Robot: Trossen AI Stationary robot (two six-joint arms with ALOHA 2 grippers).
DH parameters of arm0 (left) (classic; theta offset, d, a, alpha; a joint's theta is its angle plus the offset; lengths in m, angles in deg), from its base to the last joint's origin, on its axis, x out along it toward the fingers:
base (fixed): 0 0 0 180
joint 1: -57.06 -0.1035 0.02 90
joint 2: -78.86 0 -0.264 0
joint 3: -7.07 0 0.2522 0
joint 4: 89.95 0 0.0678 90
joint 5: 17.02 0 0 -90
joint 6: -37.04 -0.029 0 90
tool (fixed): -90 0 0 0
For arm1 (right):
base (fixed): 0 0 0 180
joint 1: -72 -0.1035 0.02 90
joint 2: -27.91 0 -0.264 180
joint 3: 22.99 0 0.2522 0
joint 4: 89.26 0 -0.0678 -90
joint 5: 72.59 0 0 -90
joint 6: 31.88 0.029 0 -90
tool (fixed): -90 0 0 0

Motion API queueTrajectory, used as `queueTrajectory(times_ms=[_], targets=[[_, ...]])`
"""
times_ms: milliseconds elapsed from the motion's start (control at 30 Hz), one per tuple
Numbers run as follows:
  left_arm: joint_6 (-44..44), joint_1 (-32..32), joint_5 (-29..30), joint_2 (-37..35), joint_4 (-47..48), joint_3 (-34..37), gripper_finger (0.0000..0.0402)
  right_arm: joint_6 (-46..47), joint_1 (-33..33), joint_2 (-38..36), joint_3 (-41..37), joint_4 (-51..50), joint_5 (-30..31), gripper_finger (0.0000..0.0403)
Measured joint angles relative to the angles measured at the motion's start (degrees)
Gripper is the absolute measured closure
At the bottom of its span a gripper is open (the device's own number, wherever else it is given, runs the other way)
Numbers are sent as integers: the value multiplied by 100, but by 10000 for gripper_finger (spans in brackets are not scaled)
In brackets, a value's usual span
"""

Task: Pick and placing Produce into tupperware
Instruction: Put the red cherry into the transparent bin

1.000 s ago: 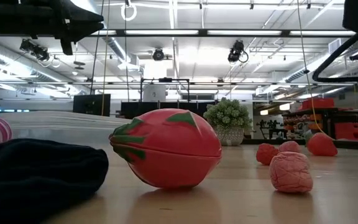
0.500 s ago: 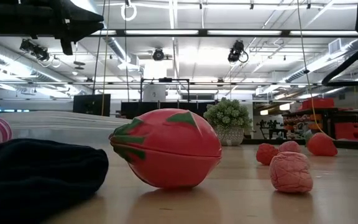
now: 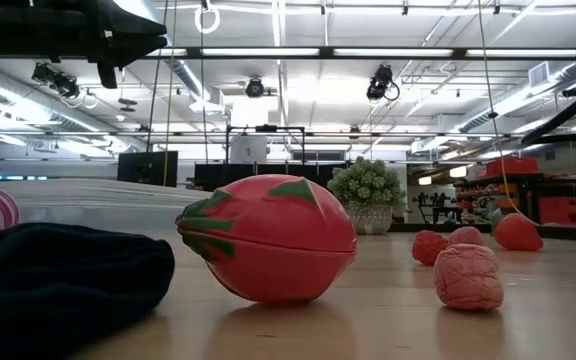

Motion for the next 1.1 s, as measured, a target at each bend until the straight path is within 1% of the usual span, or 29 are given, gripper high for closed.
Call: queueTrajectory(times_ms=[167,333,433,500,567,700,833,933,1033,1100], targets=[[-7,0,-2,0,2,0,292,0,-4,0,0,2,-31,236],[-4,0,0,0,2,0,292,-2,-4,0,-6,5,-81,247],[-4,0,0,0,2,0,292,94,-4,-2,-176,289,-123,257],[-4,0,-2,0,2,0,292,186,1,-16,-361,639,-318,265],[-4,0,0,0,4,0,292,208,8,-35,-502,773,-384,274],[-4,2,-2,-2,2,0,292,304,17,-33,-592,701,-359,300],[0,1,0,-1,4,0,292,137,75,-52,-489,664,-347,349],[2,0,-2,-1,2,0,292,105,174,-147,-386,646,-24,390],[2,0,0,-2,2,0,292,83,309,-278,-237,669,666,391],[0,2,0,-2,2,0,292,-53,443,-372,-66,726,1302,392]])
